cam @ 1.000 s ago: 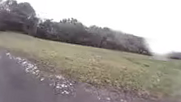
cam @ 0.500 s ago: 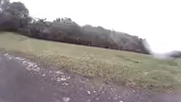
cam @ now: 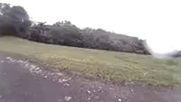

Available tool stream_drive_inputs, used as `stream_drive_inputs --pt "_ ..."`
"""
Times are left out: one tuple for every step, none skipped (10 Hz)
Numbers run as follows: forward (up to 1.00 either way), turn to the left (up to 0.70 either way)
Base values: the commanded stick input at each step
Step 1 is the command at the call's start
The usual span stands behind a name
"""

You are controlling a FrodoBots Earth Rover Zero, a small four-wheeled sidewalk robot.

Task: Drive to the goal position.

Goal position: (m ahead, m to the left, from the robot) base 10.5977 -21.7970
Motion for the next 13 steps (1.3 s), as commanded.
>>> stream_drive_inputs --pt "0.15 0.0" --pt "0.34 0.0" --pt "0.53 0.0" --pt "0.61 0.0" --pt "0.67 0.0" --pt "0.7 -0.33" --pt "0.7 -0.33" --pt "0.7 -0.33" --pt "0.7 -0.33" --pt "0.7 -0.33" --pt "0.7 -0.33" --pt "0.7 -0.33" --pt "0.7 -0.33"
